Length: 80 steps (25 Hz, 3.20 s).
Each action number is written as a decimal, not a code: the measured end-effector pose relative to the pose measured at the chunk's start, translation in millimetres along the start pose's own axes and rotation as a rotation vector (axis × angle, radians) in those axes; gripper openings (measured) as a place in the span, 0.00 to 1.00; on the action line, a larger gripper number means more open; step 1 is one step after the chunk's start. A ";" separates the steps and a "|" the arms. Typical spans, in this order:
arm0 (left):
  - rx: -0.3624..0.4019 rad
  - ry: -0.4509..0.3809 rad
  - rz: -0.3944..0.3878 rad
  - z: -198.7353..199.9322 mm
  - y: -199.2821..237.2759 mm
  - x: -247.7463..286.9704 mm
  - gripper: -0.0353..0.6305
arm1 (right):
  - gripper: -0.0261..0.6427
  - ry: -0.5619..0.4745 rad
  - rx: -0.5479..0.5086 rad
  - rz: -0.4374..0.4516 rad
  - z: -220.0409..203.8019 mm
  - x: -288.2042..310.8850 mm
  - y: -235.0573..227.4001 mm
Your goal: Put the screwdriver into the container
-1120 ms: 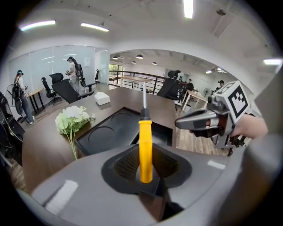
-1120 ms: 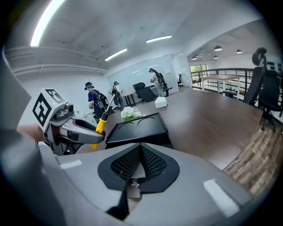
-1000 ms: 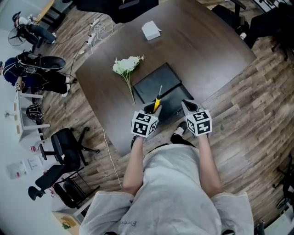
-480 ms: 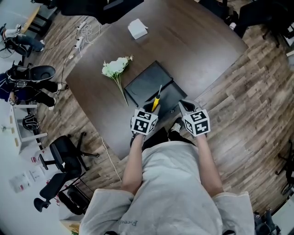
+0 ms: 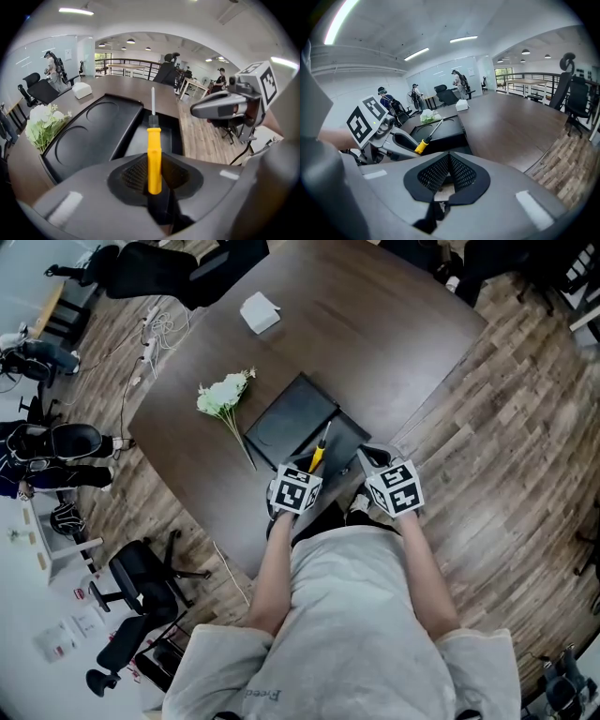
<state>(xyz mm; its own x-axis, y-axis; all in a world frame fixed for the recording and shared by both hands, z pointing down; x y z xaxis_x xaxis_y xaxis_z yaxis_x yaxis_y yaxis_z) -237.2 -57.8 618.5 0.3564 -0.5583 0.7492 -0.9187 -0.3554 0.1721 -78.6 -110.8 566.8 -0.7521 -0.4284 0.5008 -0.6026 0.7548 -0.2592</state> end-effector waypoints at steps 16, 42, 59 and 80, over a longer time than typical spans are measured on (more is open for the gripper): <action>0.070 0.124 -0.027 -8.6 -7.9 31.3 0.26 | 0.04 -0.017 0.042 -0.078 -2.7 -23.8 -28.1; 0.118 0.303 -0.019 -21.2 -0.4 52.3 0.26 | 0.04 -0.010 0.067 -0.081 -9.0 -33.7 -42.0; 0.108 0.357 -0.048 -20.4 -1.0 54.6 0.26 | 0.04 -0.009 0.129 -0.117 -21.4 -40.8 -55.4; 0.152 0.377 -0.052 -17.9 -5.9 55.6 0.28 | 0.04 -0.033 0.141 -0.152 -23.3 -53.9 -59.3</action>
<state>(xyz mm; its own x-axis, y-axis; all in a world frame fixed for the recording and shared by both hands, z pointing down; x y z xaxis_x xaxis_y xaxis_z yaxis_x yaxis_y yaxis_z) -215.1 -73.3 670.5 0.2881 -0.2325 0.9289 -0.8555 -0.4984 0.1406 3.9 -120.9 574.4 -0.6568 -0.5495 0.5165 -0.7393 0.6042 -0.2972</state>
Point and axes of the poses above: the fingertips, and each gripper's own axes: x forward along the fingers, y to its left, z out of its top, the point moved 6 cm from there along -x, backward along the fingers, and after that the axes turned 8 degrees about -y, right-handed, at the moved point
